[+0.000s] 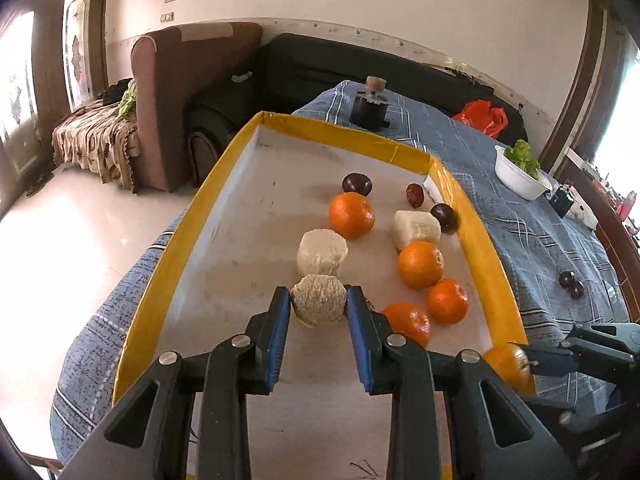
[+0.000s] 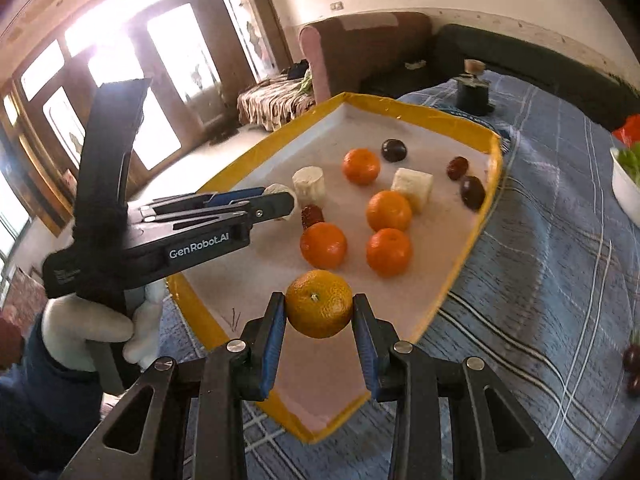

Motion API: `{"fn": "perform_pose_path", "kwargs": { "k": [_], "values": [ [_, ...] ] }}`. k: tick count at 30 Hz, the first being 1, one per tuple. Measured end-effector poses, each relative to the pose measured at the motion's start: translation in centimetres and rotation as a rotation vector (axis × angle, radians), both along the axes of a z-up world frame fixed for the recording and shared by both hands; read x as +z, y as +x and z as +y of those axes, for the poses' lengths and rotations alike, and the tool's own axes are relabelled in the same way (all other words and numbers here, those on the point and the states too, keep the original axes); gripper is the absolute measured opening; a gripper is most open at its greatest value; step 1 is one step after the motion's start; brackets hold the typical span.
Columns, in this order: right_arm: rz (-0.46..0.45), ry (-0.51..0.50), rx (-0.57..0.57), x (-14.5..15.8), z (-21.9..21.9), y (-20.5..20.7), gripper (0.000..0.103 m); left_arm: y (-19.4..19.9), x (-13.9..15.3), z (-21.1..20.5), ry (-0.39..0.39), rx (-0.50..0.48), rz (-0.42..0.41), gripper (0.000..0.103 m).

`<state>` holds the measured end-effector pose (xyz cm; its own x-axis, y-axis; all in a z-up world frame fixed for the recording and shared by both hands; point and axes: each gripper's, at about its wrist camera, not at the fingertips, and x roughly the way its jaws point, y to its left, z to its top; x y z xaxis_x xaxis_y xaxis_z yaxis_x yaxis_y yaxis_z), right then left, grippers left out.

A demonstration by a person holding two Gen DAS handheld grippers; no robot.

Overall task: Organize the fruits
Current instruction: 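Carry the yam piece and mandarin into the tray and open both tools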

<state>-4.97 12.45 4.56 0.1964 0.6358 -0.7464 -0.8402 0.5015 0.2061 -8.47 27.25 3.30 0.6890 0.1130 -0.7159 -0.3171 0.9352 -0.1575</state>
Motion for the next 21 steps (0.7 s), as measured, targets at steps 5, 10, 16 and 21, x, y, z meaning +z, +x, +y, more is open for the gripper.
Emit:
{"fn": "perform_pose_path", "kwargs": {
  "k": [5,10,16,21],
  "values": [
    [-0.047,-0.040,0.000,-0.6,1.1,0.0,0.038,0.2,-0.3,0.0,0.000,-0.010,0.007,0.028],
    [-0.046,-0.064,0.002,-1.0,1.4,-0.4,0.038,0.3,-0.2,-0.1,0.012,-0.021,0.010,0.029],
    [-0.047,-0.074,0.004,-1.3,1.7,-0.1,0.039,0.3,0.0,-0.5,0.028,-0.033,0.006,0.046],
    [-0.057,-0.059,-0.006,-0.8,1.4,-0.1,0.047,0.2,0.2,-0.7,0.025,-0.033,0.000,0.047]
  ]
}}
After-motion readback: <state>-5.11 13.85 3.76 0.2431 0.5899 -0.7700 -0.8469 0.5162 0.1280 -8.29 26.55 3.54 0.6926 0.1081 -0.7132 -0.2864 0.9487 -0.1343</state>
